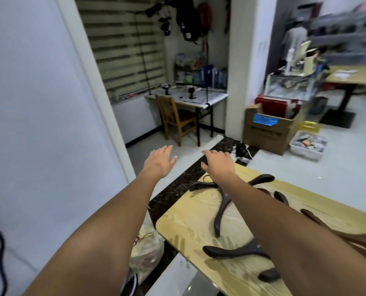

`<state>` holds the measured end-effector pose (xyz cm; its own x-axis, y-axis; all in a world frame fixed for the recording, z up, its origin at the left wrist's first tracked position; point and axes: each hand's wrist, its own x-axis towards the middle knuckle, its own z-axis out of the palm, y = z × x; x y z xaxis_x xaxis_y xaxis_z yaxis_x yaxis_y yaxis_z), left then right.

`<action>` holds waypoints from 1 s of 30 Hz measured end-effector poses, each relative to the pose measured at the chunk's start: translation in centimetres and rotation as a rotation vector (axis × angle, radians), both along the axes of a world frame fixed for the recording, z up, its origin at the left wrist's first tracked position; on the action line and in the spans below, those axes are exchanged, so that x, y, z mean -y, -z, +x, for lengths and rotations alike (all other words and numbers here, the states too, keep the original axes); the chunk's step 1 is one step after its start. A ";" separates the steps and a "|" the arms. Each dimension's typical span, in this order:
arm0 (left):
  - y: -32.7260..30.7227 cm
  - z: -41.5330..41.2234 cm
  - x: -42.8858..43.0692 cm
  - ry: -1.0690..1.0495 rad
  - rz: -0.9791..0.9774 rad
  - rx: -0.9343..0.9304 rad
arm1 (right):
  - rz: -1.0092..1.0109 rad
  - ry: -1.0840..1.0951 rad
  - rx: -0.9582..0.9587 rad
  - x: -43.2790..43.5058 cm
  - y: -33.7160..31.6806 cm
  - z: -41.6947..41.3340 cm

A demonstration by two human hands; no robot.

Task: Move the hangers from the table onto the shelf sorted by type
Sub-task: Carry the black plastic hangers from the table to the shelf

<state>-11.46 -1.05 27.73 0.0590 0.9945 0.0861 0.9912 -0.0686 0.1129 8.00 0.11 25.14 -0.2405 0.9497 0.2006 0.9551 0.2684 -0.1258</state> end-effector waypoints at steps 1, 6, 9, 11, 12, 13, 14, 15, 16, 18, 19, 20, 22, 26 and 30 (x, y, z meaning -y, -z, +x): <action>0.6 0.8 -0.5 0.021 -0.012 0.004 | -0.010 0.025 -0.001 0.0 0.3 0.7; 3.1 3.9 -2.4 0.091 -0.040 0.013 | -0.032 0.131 0.009 -0.3 1.9 3.6; 4.3 5.3 -3.4 0.127 -0.058 0.013 | -0.055 0.180 0.017 -0.6 3.2 5.2; 5.0 6.1 -4.1 0.135 -0.069 0.017 | -0.067 0.210 0.027 -0.9 4.0 6.3; 5.4 6.4 -4.4 0.135 -0.072 0.021 | -0.070 0.221 0.026 -1.1 4.3 6.7; 5.8 6.8 -4.8 0.137 -0.077 0.026 | -0.073 0.231 0.024 -1.3 4.7 7.2; 6.1 7.2 -5.2 0.140 -0.082 0.033 | -0.076 0.239 0.022 -1.5 4.9 7.6; 6.4 7.6 -5.6 0.142 -0.088 0.041 | -0.079 0.245 0.021 -1.8 5.2 8.0; 6.8 8.0 -6.1 0.145 -0.093 0.045 | -0.082 0.252 0.023 -2.2 5.5 8.3; 7.4 8.8 -6.9 0.155 -0.099 0.042 | -0.083 0.259 0.032 -3.0 6.1 9.0; 7.8 9.2 -7.4 0.162 -0.103 0.039 | -0.087 0.260 0.038 -3.5 6.4 9.3; 8.2 9.5 -7.8 0.167 -0.109 0.035 | -0.093 0.258 0.042 -4.0 6.7 9.6; 8.9 10.1 -8.6 0.173 -0.124 0.030 | -0.101 0.254 0.047 -5.1 7.2 10.2; 10.4 10.8 -10.1 0.158 -0.164 0.014 | -0.110 0.233 0.038 -7.3 8.1 10.9; 11.7 11.5 -11.5 0.149 -0.192 0.009 | -0.156 0.219 0.039 -8.6 9.5 11.8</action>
<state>0.02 10.42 16.01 0.2061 0.9732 -0.1024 0.9708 -0.1902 0.1463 19.81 8.76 15.60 -0.0302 0.9986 0.0423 0.9932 0.0347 -0.1110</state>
